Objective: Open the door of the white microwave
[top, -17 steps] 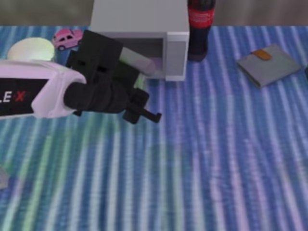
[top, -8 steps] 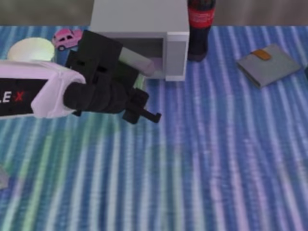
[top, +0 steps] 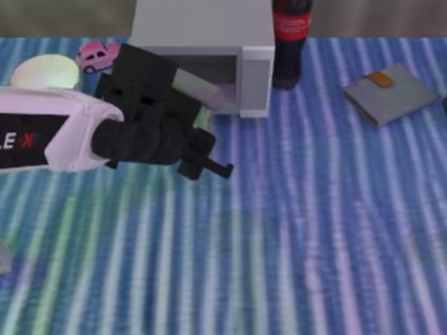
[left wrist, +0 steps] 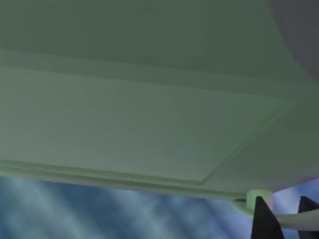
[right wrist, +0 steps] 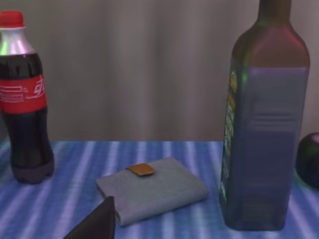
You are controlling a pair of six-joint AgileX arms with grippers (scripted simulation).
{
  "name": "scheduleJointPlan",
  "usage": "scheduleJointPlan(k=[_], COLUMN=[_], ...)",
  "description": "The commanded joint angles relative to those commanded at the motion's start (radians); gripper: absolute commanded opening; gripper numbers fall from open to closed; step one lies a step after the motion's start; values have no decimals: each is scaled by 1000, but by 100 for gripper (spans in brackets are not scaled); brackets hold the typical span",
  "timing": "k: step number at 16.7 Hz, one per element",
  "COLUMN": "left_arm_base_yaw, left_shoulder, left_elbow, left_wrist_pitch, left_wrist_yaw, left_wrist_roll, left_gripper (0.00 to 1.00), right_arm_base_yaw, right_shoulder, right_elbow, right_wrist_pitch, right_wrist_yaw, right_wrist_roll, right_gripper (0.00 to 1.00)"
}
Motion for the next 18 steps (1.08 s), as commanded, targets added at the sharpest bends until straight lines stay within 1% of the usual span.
scheduleJointPlan(k=[3, 5, 13, 18], left_arm_base_yaw=[0, -6, 33, 33], left_shoulder=[0, 0, -23, -23], left_elbow=[0, 0, -27, -27], left_wrist_pitch=[0, -1, -8, -8], left_wrist_yaw=[0, 9, 63, 63], left_wrist_roll=[0, -3, 75, 76], left_gripper=[0, 0, 0, 0], right_arm_base_yaw=[0, 0, 0, 0], right_shoulder=[0, 0, 0, 0], right_elbow=[0, 0, 0, 0], right_wrist_pitch=[0, 0, 0, 0], right_wrist_yaw=[0, 0, 0, 0], right_wrist_roll=[0, 0, 0, 0], right_gripper=[100, 100, 100, 100])
